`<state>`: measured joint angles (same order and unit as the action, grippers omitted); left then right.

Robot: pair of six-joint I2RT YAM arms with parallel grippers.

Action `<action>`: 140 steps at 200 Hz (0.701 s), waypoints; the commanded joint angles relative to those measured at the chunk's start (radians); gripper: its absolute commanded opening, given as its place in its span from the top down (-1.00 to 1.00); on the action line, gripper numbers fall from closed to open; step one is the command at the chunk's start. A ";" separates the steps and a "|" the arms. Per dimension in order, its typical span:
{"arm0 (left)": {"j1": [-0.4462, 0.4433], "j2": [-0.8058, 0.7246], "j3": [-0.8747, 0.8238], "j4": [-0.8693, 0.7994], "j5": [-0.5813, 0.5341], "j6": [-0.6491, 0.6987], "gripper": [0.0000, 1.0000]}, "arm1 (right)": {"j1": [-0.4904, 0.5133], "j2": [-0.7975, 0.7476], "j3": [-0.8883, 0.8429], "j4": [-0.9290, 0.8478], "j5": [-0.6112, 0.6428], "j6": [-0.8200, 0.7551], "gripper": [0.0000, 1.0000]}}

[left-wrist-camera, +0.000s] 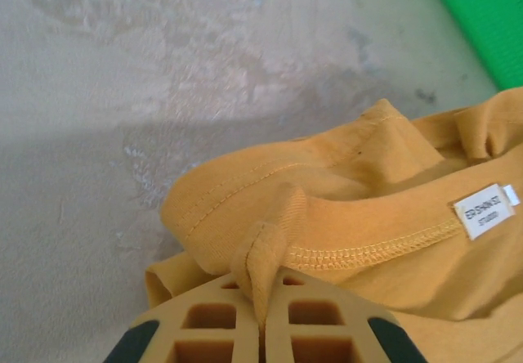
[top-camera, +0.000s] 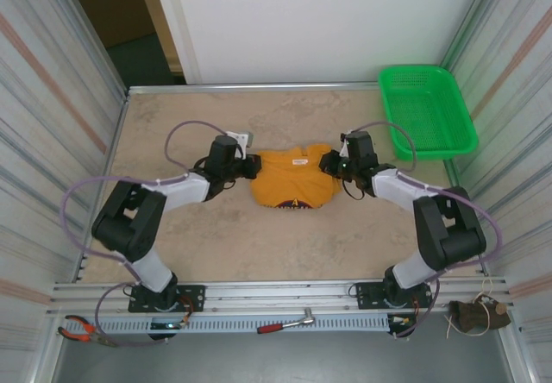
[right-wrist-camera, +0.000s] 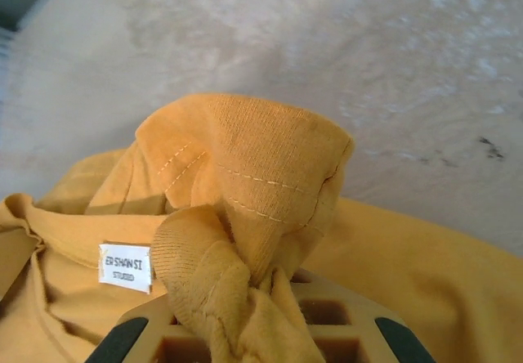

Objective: Fold the inside-out t-shirt

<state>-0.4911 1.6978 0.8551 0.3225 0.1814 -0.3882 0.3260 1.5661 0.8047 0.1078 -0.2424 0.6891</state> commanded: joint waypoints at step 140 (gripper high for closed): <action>-0.079 -0.165 0.063 -0.057 0.154 -0.242 -0.67 | 0.040 -0.153 0.010 -0.070 -0.139 0.151 0.40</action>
<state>-0.5171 1.4818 0.9447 0.1669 0.2092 -0.4847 0.2985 1.3598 0.8658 -0.0334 -0.3145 0.7326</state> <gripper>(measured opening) 0.838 0.348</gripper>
